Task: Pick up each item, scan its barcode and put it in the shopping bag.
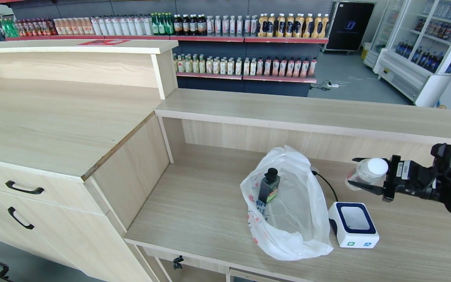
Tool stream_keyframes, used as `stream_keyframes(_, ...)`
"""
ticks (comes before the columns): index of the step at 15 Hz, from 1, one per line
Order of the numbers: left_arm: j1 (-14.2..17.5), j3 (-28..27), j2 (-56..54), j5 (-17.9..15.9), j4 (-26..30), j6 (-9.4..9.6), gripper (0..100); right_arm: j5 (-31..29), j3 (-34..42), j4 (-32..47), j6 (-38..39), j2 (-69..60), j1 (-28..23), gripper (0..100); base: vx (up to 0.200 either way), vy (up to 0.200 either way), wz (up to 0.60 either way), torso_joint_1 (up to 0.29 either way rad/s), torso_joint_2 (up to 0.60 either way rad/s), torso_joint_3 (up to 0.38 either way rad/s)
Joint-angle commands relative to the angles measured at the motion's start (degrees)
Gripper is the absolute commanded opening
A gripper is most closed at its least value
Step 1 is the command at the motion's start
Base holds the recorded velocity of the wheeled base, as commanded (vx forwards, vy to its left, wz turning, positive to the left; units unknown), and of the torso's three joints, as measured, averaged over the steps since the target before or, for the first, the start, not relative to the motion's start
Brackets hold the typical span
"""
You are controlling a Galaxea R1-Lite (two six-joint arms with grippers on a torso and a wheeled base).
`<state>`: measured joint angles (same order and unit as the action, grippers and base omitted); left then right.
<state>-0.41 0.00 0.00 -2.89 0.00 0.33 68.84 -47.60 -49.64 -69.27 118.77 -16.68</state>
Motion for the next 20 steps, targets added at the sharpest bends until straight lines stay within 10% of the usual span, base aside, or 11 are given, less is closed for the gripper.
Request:
stream_keyframes(1, 0.06, 0.0, 0.0, -0.01, 0.0, 0.02, 100, -0.02, 0.14, -0.02, -0.25, 0.49, 1.47, 0, 0.0, 0.0, 0.0, 0.0, 0.0, 0.0)
stream_keyframes(20, -0.02, 0.0, 0.0, -0.01, 0.0, 0.02, 100, -0.46, -0.82, -0.37, -6.67, 4.98, 4.81, 0, 0.0, 0.0, 0.0, 0.0, 0.0, 0.0)
